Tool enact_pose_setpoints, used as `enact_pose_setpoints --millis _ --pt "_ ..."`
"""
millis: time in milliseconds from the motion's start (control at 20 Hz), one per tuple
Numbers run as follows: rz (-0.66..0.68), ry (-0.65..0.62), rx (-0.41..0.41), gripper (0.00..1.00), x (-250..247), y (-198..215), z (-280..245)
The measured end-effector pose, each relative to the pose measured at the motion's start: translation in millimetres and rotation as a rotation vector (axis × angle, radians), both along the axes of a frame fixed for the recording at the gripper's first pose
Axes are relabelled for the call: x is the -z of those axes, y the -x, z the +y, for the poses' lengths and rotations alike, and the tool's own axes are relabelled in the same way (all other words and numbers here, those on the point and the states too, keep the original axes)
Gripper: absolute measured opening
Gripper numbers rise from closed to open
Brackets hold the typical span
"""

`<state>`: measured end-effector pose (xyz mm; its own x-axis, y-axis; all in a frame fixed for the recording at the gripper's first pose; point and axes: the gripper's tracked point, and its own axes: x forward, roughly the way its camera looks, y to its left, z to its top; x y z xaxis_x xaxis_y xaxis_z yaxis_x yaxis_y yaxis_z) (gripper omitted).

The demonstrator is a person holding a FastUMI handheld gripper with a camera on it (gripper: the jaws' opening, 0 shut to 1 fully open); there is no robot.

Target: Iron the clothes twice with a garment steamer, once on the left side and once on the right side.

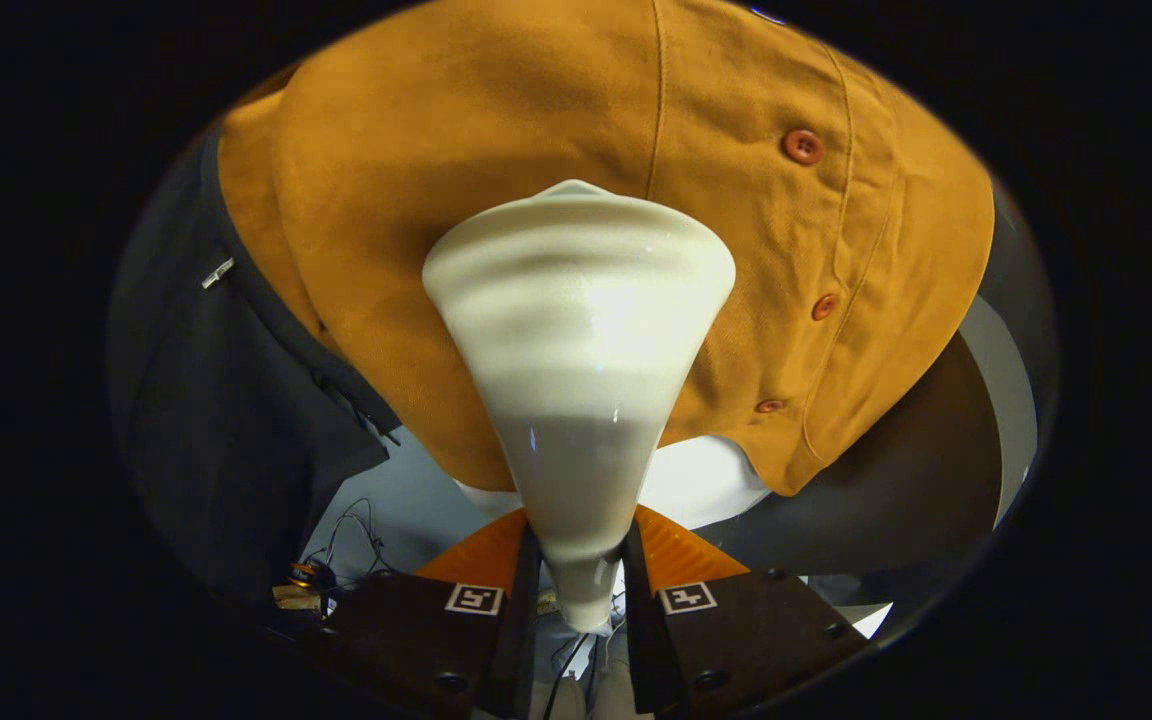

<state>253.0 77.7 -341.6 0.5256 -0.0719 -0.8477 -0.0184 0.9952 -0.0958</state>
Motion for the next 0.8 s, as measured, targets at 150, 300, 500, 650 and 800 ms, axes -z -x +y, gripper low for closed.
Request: enact_pose_setpoints --millis 150,300,500,650,800 --pt "-0.08 -0.012 -0.022 0.42 -35.2 -2.0 -9.8" --pt "-0.182 -0.014 -0.043 0.42 -80.4 -2.8 -25.0" --pt "-0.295 -0.026 -0.05 0.42 -137.0 2.7 -39.3" --pt "-0.392 -0.024 -0.044 0.42 -168.0 3.0 -45.2" --pt "-0.49 -0.025 -0.03 0.42 -194.1 2.7 -61.0"
